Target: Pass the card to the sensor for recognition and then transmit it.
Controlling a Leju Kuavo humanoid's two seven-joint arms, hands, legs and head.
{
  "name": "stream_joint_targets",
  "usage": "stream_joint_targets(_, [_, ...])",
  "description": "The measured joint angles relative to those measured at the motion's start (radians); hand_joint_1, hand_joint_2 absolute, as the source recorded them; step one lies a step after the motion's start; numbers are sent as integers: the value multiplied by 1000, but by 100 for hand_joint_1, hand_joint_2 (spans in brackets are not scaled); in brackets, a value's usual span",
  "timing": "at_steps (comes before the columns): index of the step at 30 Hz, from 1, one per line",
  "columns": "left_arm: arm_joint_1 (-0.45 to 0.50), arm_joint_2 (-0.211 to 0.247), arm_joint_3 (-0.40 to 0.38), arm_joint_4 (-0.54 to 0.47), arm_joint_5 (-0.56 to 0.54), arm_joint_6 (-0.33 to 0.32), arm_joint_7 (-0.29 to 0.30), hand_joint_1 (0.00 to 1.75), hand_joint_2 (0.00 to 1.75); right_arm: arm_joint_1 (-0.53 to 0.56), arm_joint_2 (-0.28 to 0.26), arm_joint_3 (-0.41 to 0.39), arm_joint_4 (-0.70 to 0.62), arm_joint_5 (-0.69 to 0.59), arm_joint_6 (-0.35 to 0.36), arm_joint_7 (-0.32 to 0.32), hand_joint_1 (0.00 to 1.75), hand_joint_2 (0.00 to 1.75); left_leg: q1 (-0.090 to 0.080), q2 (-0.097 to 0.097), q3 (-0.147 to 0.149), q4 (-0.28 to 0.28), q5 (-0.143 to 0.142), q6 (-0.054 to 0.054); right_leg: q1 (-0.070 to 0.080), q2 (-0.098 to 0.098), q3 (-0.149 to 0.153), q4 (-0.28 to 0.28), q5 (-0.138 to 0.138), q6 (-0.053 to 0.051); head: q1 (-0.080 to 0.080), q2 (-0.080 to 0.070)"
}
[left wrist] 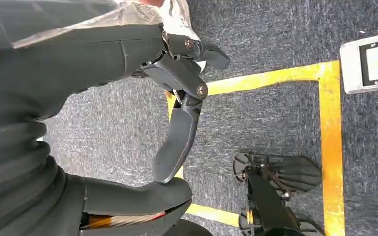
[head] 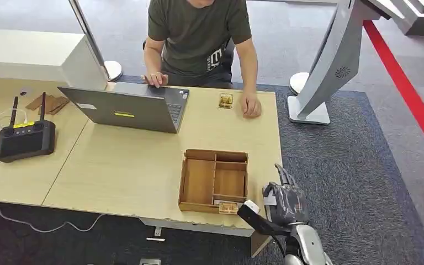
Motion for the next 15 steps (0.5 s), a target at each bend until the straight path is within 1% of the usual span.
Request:
stream_joint_targets(2, [0, 0, 0, 0, 0, 0, 0, 0, 175, 8, -4, -9, -32, 11, 4, 11, 175, 175, 0, 0, 0, 0, 0, 0, 0, 0, 0, 0, 0, 0, 0, 0])
stream_joint_targets(6, [0, 0, 0, 0, -5, -4, -3, 0, 175, 17, -21, -29, -130, 16, 58, 63, 175, 175, 0, 0, 0, 0, 0, 0, 0, 0, 0, 0, 0, 0, 0, 0])
stream_joint_targets(11, [1, 0, 0, 0, -26, -16, -3, 0, 175, 16, -37, -50, -220, 8, 92, 74, 175, 175, 0, 0, 0, 0, 0, 0, 0, 0, 0, 0, 0, 0, 0, 0])
stream_joint_targets(15, [0, 0, 0, 0, -39, -18, -3, 0, 175, -19, -42, -50, -249, -3, 109, 95, 175, 175, 0, 0, 0, 0, 0, 0, 0, 0, 0, 0, 0, 0, 0, 0])
